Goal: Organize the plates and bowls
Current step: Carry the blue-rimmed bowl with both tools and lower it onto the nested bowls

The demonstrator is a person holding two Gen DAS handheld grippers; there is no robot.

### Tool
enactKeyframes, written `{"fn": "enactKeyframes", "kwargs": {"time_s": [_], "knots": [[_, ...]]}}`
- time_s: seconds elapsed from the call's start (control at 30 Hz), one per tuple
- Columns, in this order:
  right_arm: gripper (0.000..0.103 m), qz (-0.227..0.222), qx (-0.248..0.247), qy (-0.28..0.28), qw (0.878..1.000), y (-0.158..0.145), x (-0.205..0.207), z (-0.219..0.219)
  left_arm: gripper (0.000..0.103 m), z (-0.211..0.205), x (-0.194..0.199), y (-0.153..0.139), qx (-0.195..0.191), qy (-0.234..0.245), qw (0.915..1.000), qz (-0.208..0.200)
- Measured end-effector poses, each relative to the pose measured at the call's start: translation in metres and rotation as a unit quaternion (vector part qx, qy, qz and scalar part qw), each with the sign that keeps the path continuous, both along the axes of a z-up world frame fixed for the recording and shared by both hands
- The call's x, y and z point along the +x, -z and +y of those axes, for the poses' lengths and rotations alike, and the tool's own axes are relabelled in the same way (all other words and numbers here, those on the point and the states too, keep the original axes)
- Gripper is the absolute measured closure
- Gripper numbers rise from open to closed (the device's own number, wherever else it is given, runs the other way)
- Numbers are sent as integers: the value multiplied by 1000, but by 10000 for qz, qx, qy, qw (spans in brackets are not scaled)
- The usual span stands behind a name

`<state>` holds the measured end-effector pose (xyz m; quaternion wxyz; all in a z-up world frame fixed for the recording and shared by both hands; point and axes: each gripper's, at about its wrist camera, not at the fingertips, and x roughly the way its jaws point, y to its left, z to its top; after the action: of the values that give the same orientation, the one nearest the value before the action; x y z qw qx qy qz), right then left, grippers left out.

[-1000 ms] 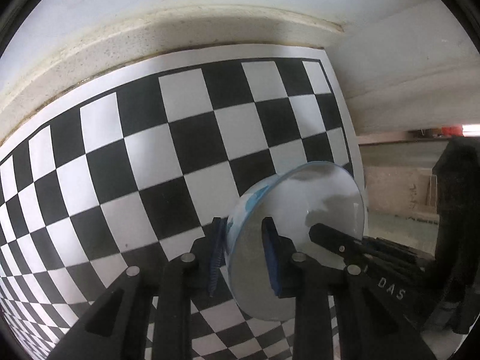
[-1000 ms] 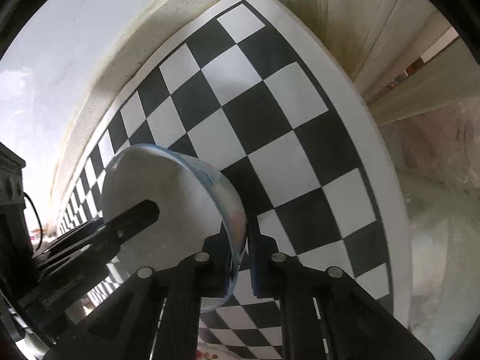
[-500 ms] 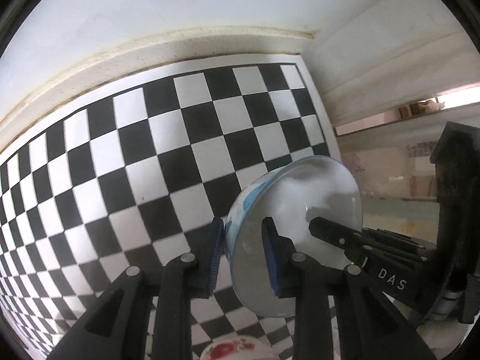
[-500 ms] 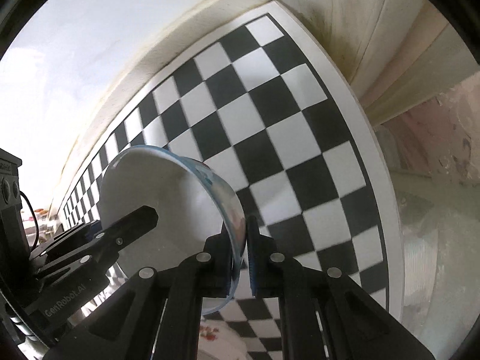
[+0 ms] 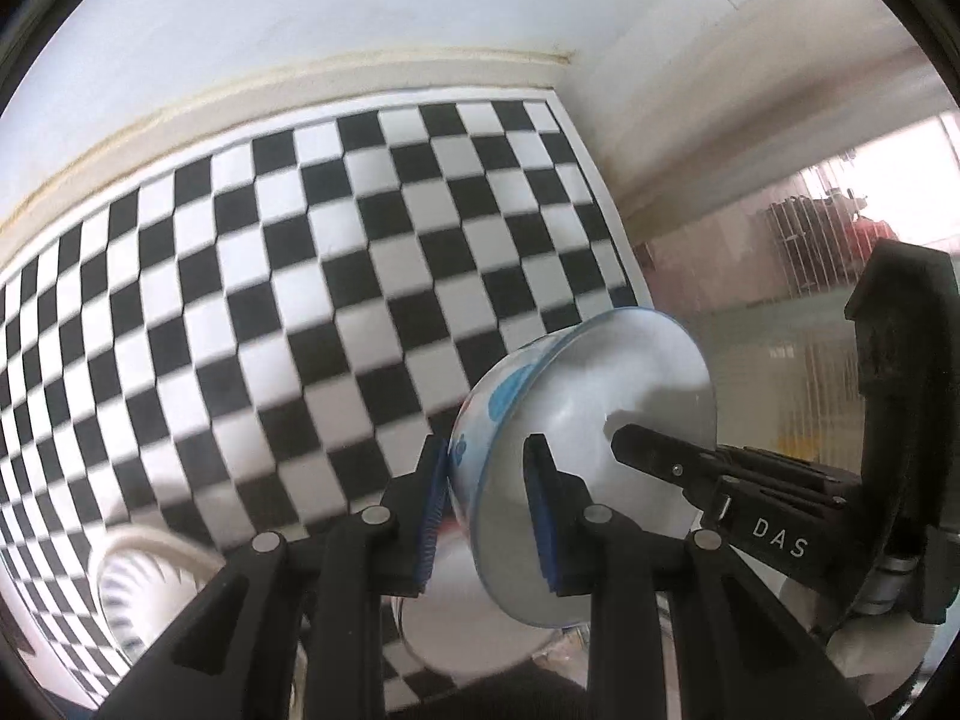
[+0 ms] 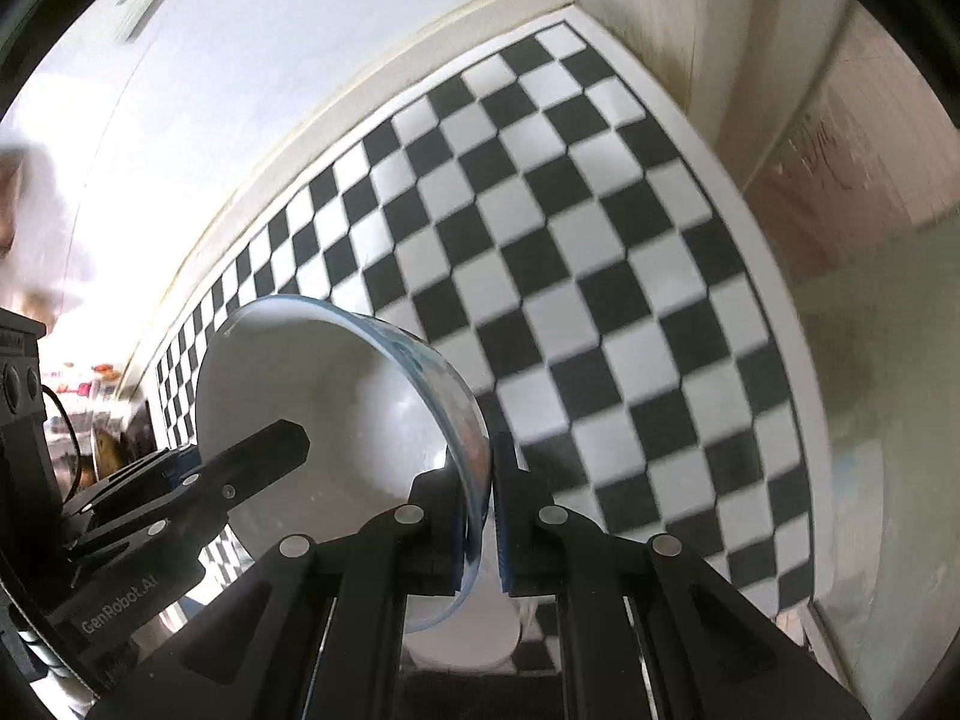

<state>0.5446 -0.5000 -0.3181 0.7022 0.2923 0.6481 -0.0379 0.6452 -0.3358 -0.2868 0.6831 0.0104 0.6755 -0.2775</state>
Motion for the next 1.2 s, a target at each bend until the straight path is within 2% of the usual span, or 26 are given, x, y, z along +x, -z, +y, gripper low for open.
{"fn": "enactKeyframes", "kwargs": {"time_s": [0.27,0.47,0.73,1.2], "knots": [[94,192,68,-131,9997,18,-57,40,80,32,-49,9,156,-6,9998,111],[94,337,108,-172,9992,39,-81,57,80,50,-69,28,275,-96,9991,323],[94,411,-221,-289,9985,50,-86,77,80,47,-85,43,513,36,9982,323],[94,509,-412,-352,9972,62,-89,83,80,41,-88,54,595,81,9974,399]]}}
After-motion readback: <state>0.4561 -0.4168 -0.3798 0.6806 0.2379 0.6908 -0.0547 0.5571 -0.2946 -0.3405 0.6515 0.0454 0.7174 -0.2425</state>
